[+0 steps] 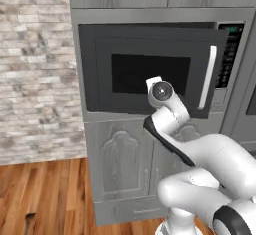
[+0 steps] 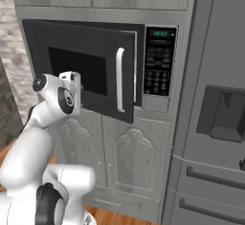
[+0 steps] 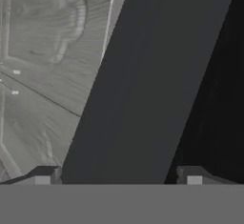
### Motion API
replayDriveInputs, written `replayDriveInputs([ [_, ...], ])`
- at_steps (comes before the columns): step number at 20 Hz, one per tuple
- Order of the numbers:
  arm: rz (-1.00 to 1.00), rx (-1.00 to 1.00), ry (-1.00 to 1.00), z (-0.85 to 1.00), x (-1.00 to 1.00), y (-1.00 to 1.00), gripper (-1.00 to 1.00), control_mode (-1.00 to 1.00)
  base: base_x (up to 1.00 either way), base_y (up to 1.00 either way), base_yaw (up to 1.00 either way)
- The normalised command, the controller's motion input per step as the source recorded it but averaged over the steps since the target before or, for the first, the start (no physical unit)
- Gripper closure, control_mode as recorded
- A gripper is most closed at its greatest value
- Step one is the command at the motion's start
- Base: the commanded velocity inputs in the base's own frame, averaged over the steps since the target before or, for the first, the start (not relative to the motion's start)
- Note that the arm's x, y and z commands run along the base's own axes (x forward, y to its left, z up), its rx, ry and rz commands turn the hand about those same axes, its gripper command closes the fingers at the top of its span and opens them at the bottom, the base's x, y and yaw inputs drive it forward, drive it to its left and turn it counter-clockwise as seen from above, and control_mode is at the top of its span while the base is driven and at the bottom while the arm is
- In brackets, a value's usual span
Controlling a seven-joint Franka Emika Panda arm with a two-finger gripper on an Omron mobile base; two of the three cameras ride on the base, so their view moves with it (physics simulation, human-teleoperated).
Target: Remove the banana from the bowl and place it on the small plate. Then place the bowl with only the chicken drumstick in the microwave, close the door, and press the start button to microwave the chicken drumstick.
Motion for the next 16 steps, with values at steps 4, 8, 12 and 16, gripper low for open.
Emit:
replayDriveInputs([
  [4, 0.03, 0.01, 0.00, 0.00, 0.76, -0.09, -1.00, -1.00, 0.00, 0.00, 0.00],
  [8, 0.01, 0.00, -0.01, 0.00, 0.48, -0.05, -1.00, -1.00, 0.00, 0.00, 0.00],
  [12, 0.03, 0.00, -0.01, 0.00, 0.39, -0.01, -1.00, -1.00, 0.00, 0.00, 0.00],
  [16, 0.06, 0.01, 0.00, -0.09, 0.61, 0.00, -1.00, -1.00, 0.00, 0.00, 0.00],
])
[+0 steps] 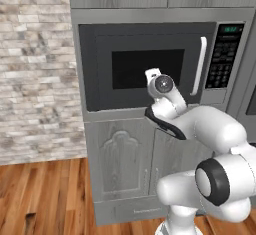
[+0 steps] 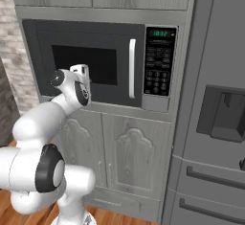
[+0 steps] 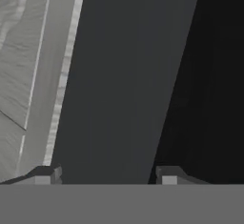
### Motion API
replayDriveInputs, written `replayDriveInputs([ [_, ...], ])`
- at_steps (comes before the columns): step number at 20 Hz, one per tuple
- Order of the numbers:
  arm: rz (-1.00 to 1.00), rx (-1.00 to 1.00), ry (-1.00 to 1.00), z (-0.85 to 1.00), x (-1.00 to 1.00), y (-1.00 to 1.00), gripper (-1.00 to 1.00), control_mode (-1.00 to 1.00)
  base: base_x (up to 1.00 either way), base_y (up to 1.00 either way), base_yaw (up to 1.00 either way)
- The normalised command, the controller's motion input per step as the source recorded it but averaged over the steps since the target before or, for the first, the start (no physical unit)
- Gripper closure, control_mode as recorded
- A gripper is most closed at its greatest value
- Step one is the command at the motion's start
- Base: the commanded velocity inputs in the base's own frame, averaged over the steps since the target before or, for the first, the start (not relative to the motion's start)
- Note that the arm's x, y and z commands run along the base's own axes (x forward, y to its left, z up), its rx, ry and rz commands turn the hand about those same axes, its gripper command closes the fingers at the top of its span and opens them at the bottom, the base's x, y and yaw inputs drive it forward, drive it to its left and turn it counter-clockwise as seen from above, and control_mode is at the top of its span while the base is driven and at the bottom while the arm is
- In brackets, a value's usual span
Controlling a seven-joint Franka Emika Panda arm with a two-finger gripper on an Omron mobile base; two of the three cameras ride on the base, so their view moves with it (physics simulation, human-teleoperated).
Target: Remove the banana from the bowl and place it on the small plate. Then place the bowl with only the chicken drumstick in the microwave, close the door, and press the start button to microwave the chicken drumstick.
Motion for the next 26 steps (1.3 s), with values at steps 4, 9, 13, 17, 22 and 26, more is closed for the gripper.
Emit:
replayDriveInputs([
  [4, 0.06, 0.00, 0.00, -0.19, 0.46, 0.00, -1.00, -1.00, 0.00, 0.00, 0.00],
  [9, 0.00, 0.00, -0.11, 0.05, -0.74, -0.33, -1.00, -1.00, 0.00, 0.00, 0.00],
  [13, -0.01, 0.10, -0.11, 0.23, -1.00, -0.57, -1.00, -1.00, 0.00, 0.00, 0.00],
  [17, 0.00, 0.16, -0.01, 0.53, -1.00, -0.63, -1.00, -1.00, 0.00, 0.00, 0.00],
  [22, -0.03, 0.18, 0.03, 0.65, -0.92, -0.77, -1.00, -1.00, 0.00, 0.00, 0.00],
  [26, -0.08, 0.08, 0.05, 0.09, -0.32, -0.77, -1.00, -1.00, 0.00, 0.00, 0.00],
])
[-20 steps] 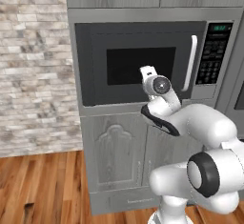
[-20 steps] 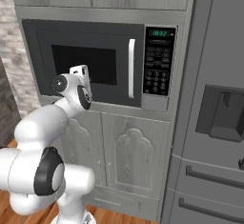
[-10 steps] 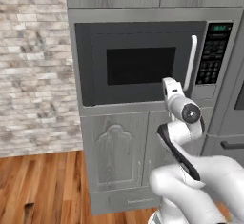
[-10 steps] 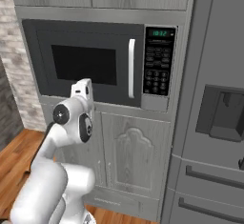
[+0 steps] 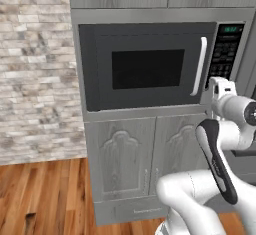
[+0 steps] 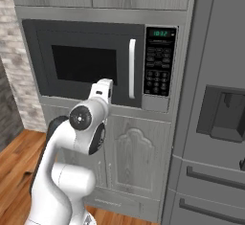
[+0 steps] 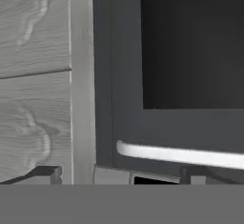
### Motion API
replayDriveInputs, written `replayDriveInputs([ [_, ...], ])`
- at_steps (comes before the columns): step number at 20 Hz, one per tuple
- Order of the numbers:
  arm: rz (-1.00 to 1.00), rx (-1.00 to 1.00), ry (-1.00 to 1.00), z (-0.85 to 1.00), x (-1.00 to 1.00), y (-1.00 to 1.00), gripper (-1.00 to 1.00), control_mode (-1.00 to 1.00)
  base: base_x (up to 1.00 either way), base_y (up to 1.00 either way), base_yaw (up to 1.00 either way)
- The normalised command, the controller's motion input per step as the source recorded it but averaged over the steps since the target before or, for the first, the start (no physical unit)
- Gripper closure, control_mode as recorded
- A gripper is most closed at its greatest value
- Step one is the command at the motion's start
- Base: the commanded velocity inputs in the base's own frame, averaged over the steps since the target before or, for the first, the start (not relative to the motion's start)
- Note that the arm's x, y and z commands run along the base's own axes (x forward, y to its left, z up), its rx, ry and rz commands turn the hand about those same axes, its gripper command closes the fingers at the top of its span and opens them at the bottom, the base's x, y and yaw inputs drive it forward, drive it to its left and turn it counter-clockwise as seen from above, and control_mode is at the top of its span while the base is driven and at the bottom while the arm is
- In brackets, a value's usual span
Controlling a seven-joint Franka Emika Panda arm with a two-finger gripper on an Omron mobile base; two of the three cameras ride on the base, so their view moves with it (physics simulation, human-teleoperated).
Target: Remove the banana from the bowl and place it on the small plate. Then place the bowl with only the chicken drumstick in the microwave, close the door, and press the start button to microwave the chicken drumstick.
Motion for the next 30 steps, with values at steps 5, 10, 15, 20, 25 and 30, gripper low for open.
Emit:
replayDriveInputs([
  [5, -0.07, 0.05, 0.01, -0.02, -0.13, -0.50, -1.00, -1.00, 0.00, 0.00, 0.00],
  [10, -0.05, 0.06, 0.00, -0.13, -0.17, -0.38, -1.00, -1.00, 0.00, 0.00, 0.00],
  [15, -0.06, 0.09, 0.00, -0.14, -0.26, -0.41, -1.00, -1.00, 0.00, 0.00, 0.00],
  [20, -0.06, 0.04, -0.03, -0.06, -0.18, -0.22, -1.00, -1.00, 0.00, 0.00, 0.00],
  [25, -0.04, 0.01, 0.00, 0.00, -0.01, -0.05, -1.00, -1.00, 0.00, 0.00, 0.00],
  [30, 0.00, 0.00, 0.00, -0.02, 0.00, 0.00, -1.00, -1.00, 0.00, 0.00, 0.00],
])
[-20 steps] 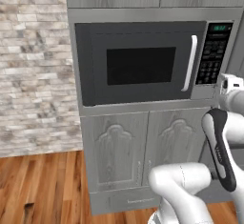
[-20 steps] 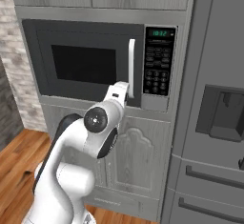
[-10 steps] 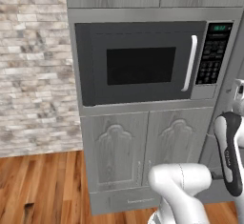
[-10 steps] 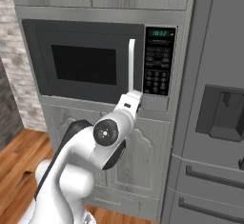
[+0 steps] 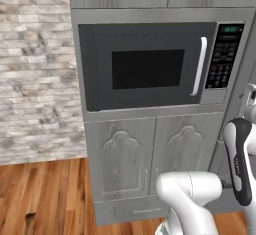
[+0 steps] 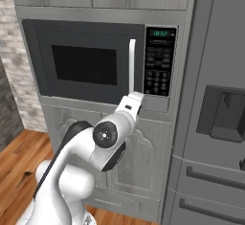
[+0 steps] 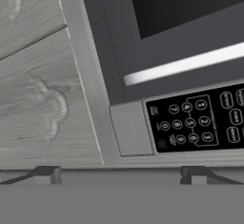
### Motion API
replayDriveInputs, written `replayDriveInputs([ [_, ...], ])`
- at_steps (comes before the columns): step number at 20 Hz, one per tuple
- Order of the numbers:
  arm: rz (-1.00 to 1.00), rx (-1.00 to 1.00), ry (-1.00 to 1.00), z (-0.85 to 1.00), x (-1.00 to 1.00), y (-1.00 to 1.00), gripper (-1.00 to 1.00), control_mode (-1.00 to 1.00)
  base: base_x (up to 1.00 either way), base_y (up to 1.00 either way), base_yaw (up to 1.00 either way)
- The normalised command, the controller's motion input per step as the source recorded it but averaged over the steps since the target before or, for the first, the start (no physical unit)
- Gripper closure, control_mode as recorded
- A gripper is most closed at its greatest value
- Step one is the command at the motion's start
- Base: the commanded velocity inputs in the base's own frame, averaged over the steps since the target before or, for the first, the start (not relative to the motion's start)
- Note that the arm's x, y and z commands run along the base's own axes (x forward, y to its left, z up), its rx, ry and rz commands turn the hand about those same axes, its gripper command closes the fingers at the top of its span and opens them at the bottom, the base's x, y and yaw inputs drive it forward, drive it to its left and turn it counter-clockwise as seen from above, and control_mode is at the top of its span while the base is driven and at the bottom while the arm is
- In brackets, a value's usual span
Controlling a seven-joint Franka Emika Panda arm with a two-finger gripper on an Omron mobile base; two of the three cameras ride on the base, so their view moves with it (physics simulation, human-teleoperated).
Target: Remove the banana from the bowl and place it on the small plate. Then place the bowl with only the chicken drumstick in the microwave, close the door, and press the start button to microwave the chicken drumstick.
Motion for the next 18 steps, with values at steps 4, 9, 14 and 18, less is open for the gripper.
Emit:
replayDriveInputs([
  [4, 0.00, 0.00, 0.00, -0.07, 0.00, 0.00, -1.00, -1.00, 0.00, 0.00, 0.00],
  [9, 0.02, 0.00, -0.04, -0.35, 0.13, 0.01, -1.00, -1.00, 0.00, 0.00, 0.00],
  [14, 0.10, 0.01, -0.23, -0.14, 0.41, -0.03, -1.00, -1.00, 0.00, 0.00, 0.00],
  [18, 0.00, 0.00, -0.09, 0.18, 0.59, -0.17, -1.00, -1.00, 0.00, 0.00, 0.00],
])
